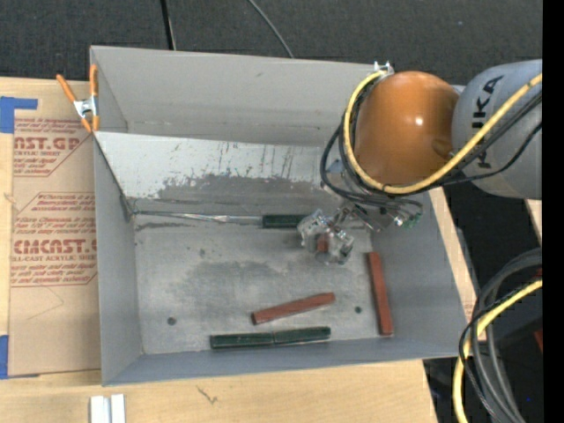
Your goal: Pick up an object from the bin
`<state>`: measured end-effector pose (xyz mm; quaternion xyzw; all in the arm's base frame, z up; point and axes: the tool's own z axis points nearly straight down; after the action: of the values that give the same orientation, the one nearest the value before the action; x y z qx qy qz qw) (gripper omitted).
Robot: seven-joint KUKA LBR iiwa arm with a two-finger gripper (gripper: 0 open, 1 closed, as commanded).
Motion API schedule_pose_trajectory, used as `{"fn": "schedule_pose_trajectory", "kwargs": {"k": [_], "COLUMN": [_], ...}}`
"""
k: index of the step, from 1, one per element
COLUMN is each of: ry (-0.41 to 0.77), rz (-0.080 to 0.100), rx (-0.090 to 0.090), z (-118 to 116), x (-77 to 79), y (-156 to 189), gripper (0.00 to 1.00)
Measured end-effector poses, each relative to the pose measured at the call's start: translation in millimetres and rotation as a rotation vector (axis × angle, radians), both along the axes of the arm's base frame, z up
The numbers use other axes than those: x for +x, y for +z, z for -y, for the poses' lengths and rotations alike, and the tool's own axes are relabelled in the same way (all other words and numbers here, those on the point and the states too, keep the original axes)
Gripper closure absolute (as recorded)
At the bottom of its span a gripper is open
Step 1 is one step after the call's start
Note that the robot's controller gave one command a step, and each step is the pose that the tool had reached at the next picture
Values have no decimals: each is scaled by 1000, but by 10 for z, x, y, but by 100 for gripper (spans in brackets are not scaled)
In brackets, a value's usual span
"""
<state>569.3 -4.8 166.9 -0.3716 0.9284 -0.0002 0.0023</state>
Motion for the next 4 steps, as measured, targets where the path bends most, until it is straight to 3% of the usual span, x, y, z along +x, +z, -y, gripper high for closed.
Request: {"fn": "schedule_pose_trajectory", "kwargs": {"k": [1, 2, 3, 4], "ry": [3, 105, 105, -24], "rz": [1, 2, 2, -6], "rx": [0, 0, 0, -2], "z": [5, 354, 354, 132], "x": [14, -825, -825, -656], "y": [47, -924, -924, -956], "gripper": [100, 0, 0, 0]}}
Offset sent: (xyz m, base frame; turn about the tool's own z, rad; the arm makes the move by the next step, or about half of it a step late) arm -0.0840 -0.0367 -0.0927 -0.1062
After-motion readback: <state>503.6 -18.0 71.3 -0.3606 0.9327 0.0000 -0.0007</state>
